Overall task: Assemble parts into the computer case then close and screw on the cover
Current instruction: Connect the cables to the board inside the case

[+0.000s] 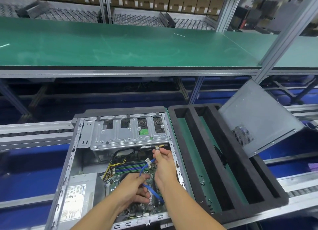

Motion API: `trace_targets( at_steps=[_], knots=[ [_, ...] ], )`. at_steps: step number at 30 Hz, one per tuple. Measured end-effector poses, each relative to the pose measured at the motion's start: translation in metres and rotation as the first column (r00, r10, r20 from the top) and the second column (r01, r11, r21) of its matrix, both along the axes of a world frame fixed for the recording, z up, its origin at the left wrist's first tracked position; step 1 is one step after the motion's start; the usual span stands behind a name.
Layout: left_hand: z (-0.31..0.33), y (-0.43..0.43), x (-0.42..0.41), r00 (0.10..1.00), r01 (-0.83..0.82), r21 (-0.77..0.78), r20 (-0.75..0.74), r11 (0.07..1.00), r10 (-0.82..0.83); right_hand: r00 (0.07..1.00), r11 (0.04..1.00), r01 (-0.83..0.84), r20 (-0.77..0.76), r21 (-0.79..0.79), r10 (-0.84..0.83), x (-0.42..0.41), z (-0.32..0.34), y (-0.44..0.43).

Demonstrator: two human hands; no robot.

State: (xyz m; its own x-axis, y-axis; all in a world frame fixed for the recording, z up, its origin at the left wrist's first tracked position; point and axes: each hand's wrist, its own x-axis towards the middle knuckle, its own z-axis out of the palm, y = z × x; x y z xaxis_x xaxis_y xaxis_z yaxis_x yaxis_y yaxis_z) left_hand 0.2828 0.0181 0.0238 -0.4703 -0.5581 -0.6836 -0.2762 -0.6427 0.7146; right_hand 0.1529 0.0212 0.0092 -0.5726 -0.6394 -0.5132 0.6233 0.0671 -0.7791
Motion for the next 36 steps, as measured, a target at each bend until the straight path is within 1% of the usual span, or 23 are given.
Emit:
trace_targets(
  at_steps=[7,17,22,24,26,27,28,29,30,32,33,34,35,36],
  knots=[
    [-0.001,-0.001,0.000,1.000,-0.004,-0.001,0.003,1.000,0.004,0.999,1.000,-0.021,-0.025,-0.001,0.021,0.000,0.001,0.001],
    [-0.002,0.000,0.002,0.999,0.021,-0.053,0.040,0.998,-0.018,0.991,0.995,-0.071,-0.105,0.066,0.078,-0.003,-0.003,0.000],
    [-0.002,0.001,0.001,0.999,0.014,-0.071,0.043,0.997,-0.011,0.990,0.993,-0.087,-0.106,0.080,0.095,-0.003,0.000,0.002],
    [-0.002,0.000,0.001,0.999,-0.003,-0.074,0.036,0.997,0.005,0.978,0.983,-0.114,-0.156,0.143,0.136,-0.001,0.003,0.004],
    [-0.002,-0.001,0.001,0.999,-0.028,-0.083,0.021,0.996,0.029,0.943,0.945,-0.174,-0.230,0.275,0.241,0.002,0.008,0.006],
    [-0.003,-0.002,0.001,0.999,-0.044,-0.090,0.012,0.995,0.045,0.910,0.908,-0.230,-0.254,0.350,0.329,0.004,0.010,0.008],
    [-0.003,-0.003,0.001,0.998,-0.060,-0.099,0.005,0.993,0.060,0.857,0.851,-0.305,-0.266,0.427,0.441,0.005,0.013,0.011],
    [-0.004,-0.004,0.000,0.997,-0.075,-0.109,0.001,0.991,0.075,0.772,0.767,-0.395,-0.270,0.506,0.576,0.005,0.016,0.014],
    [-0.004,-0.005,0.000,0.996,-0.089,-0.119,-0.001,0.989,0.090,0.652,0.658,-0.491,-0.259,0.571,0.712,0.004,0.019,0.019],
    [-0.006,-0.007,-0.001,0.993,-0.117,-0.145,0.007,0.982,0.119,0.377,0.422,-0.666,-0.211,0.615,0.902,0.000,0.022,0.031],
    [-0.007,-0.009,-0.002,0.991,-0.131,-0.164,0.014,0.978,0.135,0.248,0.313,-0.722,-0.192,0.617,0.950,-0.002,0.024,0.036],
    [-0.007,-0.010,-0.002,0.988,-0.148,-0.182,0.020,0.972,0.154,0.135,0.224,-0.744,-0.187,0.630,0.973,-0.004,0.027,0.041],
    [-0.007,-0.011,-0.002,0.985,-0.164,-0.199,0.022,0.966,0.172,0.047,0.162,-0.741,-0.190,0.652,0.981,-0.006,0.030,0.044],
    [-0.008,-0.013,-0.003,0.982,-0.179,-0.217,0.020,0.960,0.188,-0.019,0.124,-0.721,-0.198,0.682,0.980,-0.008,0.033,0.046]
  ],
)
